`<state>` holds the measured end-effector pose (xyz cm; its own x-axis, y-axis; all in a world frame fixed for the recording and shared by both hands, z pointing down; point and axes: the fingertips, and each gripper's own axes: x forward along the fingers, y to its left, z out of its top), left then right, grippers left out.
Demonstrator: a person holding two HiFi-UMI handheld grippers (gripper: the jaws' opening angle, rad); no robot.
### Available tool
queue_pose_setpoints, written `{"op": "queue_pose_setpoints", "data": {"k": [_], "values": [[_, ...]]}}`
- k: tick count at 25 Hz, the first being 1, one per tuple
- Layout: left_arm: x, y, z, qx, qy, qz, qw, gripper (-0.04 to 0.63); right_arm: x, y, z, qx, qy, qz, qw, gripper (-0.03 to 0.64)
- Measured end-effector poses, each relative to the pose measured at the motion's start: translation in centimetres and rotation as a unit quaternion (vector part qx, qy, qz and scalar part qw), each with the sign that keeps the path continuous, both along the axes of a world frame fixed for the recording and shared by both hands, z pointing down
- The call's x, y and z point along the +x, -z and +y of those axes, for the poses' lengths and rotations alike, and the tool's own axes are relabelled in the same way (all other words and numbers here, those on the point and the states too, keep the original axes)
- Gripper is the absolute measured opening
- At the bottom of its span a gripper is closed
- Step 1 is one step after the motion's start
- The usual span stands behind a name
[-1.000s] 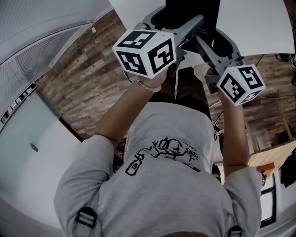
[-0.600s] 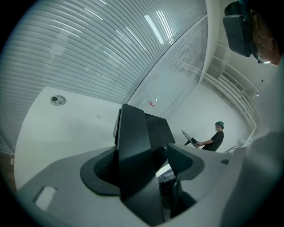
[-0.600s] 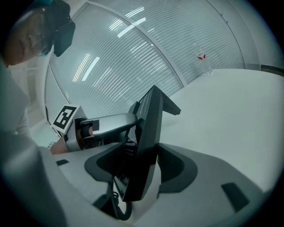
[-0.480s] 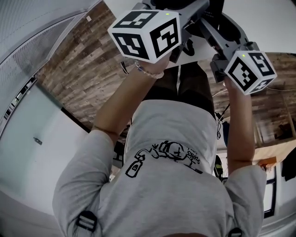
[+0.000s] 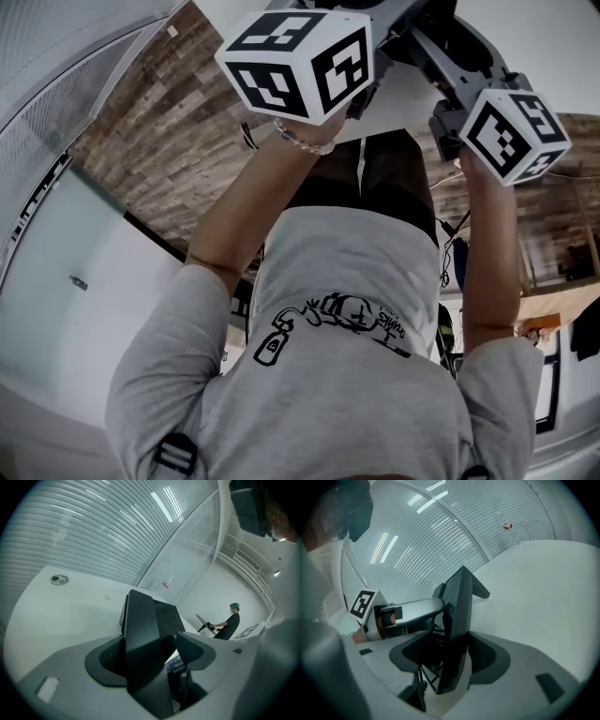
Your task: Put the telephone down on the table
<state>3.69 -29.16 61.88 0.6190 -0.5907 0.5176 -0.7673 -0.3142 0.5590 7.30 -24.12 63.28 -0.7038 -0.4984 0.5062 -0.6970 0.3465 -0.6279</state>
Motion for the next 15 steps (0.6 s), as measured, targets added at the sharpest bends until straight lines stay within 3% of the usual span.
{"op": "queue_pose_setpoints", "data": {"k": [15], "values": [[0.0, -2.1, 0.1, 0.028, -0.015, -0.022, 0.9993, 0.333, -0.4, -3.1, -0.1, -0.024, 0.001, 0.010, 1.000, 0.232]]}}
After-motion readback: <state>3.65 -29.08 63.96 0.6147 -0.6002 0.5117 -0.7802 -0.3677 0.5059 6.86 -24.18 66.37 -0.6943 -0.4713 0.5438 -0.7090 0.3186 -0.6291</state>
